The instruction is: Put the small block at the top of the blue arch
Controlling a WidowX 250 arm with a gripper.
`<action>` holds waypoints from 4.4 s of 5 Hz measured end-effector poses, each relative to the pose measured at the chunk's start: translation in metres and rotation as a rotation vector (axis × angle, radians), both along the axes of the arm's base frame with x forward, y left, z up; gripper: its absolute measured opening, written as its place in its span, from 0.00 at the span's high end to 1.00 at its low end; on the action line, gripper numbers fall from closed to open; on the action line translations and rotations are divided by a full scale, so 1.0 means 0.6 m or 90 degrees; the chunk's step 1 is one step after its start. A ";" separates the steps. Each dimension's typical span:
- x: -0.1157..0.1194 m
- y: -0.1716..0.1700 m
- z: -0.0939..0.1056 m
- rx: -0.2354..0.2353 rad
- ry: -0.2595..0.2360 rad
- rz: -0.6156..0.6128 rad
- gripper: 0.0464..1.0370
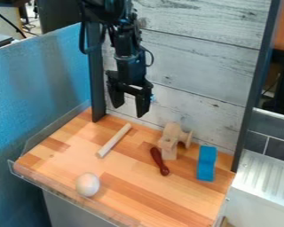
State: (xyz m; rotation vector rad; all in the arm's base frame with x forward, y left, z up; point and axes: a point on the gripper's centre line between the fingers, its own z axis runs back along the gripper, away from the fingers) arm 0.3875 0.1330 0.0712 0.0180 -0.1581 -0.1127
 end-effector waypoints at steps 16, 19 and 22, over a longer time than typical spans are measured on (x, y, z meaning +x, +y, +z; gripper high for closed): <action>0.059 -0.113 -0.155 -0.075 0.026 0.143 0.44; 0.036 -0.169 -0.069 -0.087 0.009 0.056 0.44; 0.039 -0.207 -0.045 -0.076 0.016 0.035 0.44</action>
